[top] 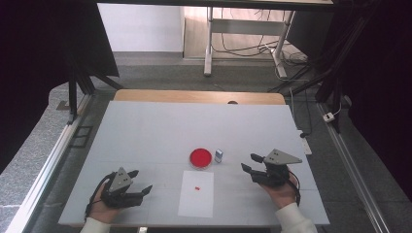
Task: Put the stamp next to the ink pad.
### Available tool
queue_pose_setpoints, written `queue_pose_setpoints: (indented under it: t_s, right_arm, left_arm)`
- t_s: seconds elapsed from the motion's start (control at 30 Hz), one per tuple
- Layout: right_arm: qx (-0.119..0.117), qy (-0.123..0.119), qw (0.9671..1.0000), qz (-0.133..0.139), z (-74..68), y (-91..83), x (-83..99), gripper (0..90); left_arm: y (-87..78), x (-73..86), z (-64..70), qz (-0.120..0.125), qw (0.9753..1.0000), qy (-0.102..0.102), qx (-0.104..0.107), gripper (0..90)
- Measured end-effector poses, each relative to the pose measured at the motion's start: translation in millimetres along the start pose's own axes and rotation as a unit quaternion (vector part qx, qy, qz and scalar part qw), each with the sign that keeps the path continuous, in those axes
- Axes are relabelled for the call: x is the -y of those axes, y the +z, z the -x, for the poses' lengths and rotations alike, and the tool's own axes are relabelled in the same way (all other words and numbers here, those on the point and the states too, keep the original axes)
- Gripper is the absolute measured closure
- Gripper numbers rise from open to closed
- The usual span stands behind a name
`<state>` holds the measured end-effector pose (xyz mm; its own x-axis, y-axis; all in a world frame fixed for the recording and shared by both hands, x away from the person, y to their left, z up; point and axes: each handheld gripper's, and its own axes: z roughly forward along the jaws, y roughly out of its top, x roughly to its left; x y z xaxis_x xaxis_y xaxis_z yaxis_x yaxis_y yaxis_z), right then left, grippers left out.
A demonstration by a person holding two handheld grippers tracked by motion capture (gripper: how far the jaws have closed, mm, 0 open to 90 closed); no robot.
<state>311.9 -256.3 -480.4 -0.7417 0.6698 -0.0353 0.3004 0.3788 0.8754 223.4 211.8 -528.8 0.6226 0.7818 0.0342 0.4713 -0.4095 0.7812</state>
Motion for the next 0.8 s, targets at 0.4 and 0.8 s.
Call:
queue_pose_setpoints:
  t_s: [0.4,0.8]
  right_arm:
    - [0.019,0.004,0.9998,-0.006,14.5,-40.8,41.0,45.1]
    - [0.007,-0.013,0.9998,-0.015,13.0,-41.2,49.3,45.1]
  left_arm:
    - [0.9,-0.8,0.5,0.000,1.0000,0.001,0.002,26.8]
    - [0.5,-1.9,0.4,0.004,1.0000,0.000,-0.002,26.8]
